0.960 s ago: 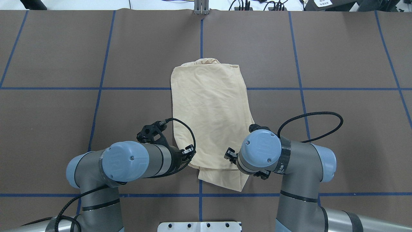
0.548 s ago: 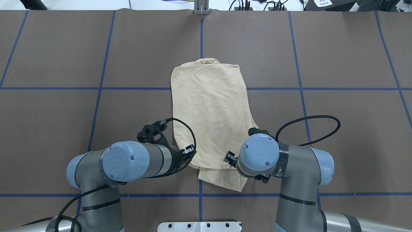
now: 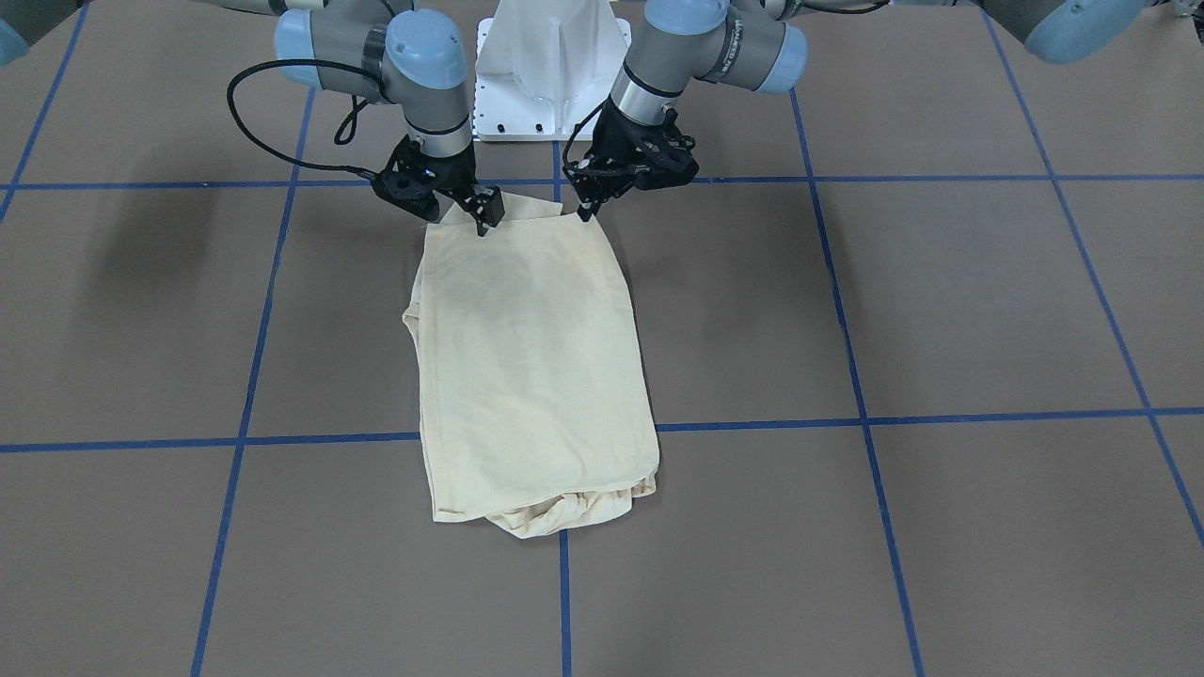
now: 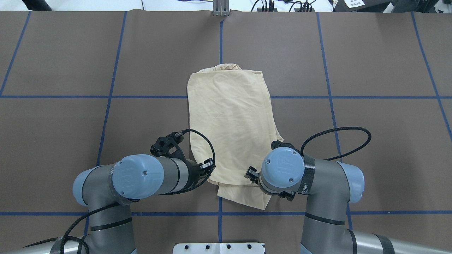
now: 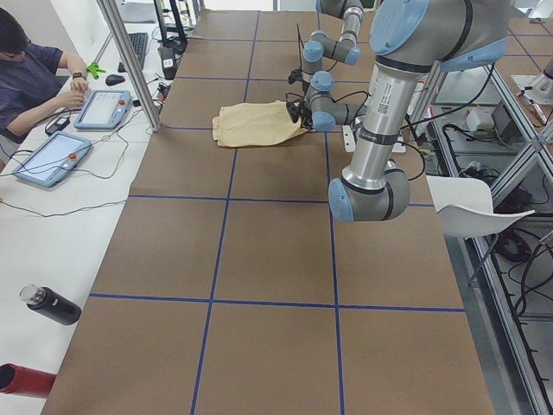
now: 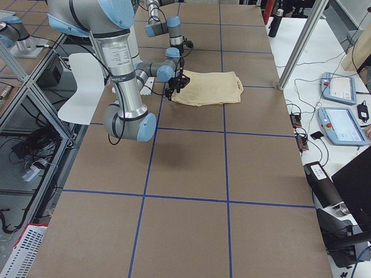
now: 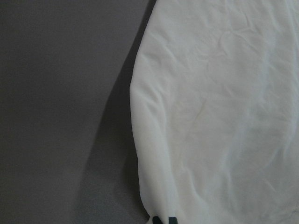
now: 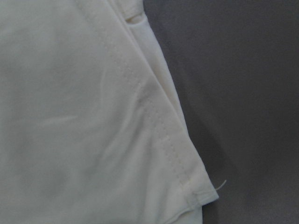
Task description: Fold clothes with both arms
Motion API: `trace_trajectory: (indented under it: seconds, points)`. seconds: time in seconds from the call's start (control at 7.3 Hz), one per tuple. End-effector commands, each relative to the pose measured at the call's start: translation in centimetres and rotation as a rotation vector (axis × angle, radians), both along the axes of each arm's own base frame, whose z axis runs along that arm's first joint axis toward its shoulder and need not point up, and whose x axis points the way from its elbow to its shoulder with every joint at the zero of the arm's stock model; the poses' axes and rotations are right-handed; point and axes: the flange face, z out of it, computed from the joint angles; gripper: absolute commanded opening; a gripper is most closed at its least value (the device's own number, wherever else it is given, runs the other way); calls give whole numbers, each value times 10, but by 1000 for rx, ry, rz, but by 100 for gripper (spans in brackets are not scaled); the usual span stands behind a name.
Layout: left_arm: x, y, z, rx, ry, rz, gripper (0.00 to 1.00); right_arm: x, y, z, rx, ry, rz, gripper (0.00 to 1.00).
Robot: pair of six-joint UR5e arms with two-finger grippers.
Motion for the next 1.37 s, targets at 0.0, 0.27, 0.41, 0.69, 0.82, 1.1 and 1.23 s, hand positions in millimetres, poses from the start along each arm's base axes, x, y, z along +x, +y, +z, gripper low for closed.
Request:
trace_trajectory:
  seconds: [0.0,0.27,0.41,0.69,0.82,1.1,1.23]
  points:
    - [0,0,0,0,0,0,0,0,0,-3,4,-11,0,99]
    - [0,0,1,1,-2,1,0,0,-1,-2,7,-11,6,99]
    - [0,0,1,1,-2,1,0,-1,-1,-2,8,-9,8,99]
    - [0,0,1,1,-2,1,0,-1,-2,-4,6,-13,16,99]
    - [0,0,1,1,-2,1,0,0,-6,-8,-8,-20,40,99]
    - [0,0,1,1,-2,1,0,1,-8,-7,-78,-17,146,99]
    - [0,0,1,1,-2,1,0,0,-10,-5,-98,-13,184,99]
